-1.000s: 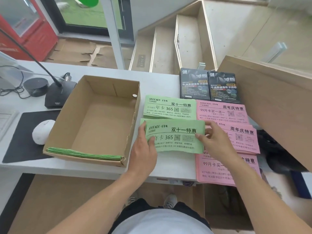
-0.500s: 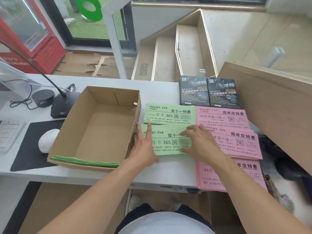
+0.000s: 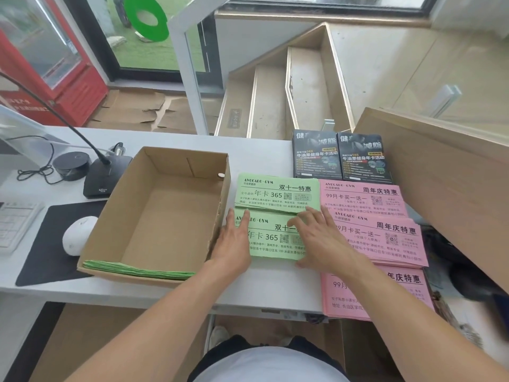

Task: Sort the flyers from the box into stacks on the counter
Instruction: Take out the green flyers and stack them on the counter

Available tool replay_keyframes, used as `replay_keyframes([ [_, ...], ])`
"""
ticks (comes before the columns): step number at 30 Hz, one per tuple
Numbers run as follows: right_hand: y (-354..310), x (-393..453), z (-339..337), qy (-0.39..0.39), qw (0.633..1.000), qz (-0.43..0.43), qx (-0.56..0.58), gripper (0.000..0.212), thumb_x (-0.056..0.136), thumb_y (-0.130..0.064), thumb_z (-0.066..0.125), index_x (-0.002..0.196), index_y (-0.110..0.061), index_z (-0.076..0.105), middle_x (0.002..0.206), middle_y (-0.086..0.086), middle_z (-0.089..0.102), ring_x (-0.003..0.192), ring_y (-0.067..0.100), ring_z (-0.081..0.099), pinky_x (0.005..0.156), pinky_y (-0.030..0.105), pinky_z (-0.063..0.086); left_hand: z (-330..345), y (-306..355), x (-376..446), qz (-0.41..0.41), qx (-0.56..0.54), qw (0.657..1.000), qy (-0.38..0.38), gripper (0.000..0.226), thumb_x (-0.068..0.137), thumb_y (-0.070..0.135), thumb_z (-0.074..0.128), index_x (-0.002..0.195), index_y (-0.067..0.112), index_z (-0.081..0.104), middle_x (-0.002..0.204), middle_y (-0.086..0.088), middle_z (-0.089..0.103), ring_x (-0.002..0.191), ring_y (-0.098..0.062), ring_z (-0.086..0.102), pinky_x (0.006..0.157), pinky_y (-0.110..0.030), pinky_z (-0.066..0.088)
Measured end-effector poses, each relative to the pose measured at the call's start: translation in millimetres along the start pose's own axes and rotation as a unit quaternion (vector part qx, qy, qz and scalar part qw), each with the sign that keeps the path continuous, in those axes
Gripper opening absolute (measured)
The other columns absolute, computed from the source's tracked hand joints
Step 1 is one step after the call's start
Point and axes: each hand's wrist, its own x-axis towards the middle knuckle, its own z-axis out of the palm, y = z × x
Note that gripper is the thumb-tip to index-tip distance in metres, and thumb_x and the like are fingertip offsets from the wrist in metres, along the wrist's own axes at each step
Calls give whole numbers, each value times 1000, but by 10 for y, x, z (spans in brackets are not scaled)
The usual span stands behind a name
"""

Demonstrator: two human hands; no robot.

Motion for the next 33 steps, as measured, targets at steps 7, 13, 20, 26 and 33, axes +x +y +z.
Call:
replay_keyframes([
  [7, -14, -25, -86, -9, 999, 31, 1, 87, 71, -48, 83, 144, -28, 39, 163, 8, 19, 153, 28, 12, 127, 46, 2, -31, 14, 28, 13, 5, 1000, 1, 100, 84, -14, 48, 162, 22, -3, 166, -16, -14, 141, -36, 37, 108, -40, 42],
  [13, -168, -100, -240, 1, 999, 39, -1, 76, 79, -46, 80, 142, -30, 41, 163, 5, 20, 153, 27, 14, 126, 43, 6, -182, 74, -240, 47, -69, 996, -43, 108, 89, -5, 63, 161, 32, -9, 164, -1, -30, 156, -29, -9, 122, -44, 27],
  [20, -1037, 33, -705, 201, 954, -78, 206, 22, 94, -35, 69, 116, -29, 65, 118, -10, 63, 115, 17, 52, 100, 34, 39, -734, -653, -674, 132, -229, 920, 291, 38, 99, 20, 62, 136, 24, 59, 142, 10, 56, 137, -4, 43, 115, -24, 32],
  [26, -2104, 363, -759, -34, 954, -252, 161, 30, 101, -40, 56, 130, -33, 62, 126, -16, 66, 109, 8, 62, 93, 33, 52, -835, -1967, -546, -47, -108, 937, 330, 23, 100, 28, 58, 120, 21, 67, 132, 4, 65, 144, -20, 38, 123, -50, 19],
  [33, -2399, 636, -802, -155, 958, -223, 90, 35, 99, -29, 52, 133, -34, 61, 123, -13, 70, 106, 15, 65, 90, 30, 52, -800, -2182, -541, -13, -121, 953, 278, 34, 103, 43, 48, 116, 22, 71, 126, 7, 69, 141, -23, 41, 117, -42, 28],
])
